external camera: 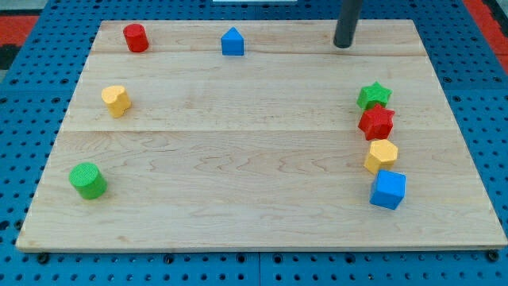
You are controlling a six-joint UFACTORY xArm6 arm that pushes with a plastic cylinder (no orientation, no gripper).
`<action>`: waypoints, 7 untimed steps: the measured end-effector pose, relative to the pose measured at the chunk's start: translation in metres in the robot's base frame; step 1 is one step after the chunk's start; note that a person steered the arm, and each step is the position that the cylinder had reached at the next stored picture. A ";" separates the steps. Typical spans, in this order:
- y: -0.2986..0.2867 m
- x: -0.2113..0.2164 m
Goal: Place the blue triangle above the green star
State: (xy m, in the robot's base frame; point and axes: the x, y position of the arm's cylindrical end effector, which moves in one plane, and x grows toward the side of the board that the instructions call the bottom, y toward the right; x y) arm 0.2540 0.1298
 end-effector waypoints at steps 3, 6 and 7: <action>-0.222 -0.003; -0.121 -0.023; -0.166 -0.040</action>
State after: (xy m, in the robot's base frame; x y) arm 0.2140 -0.0361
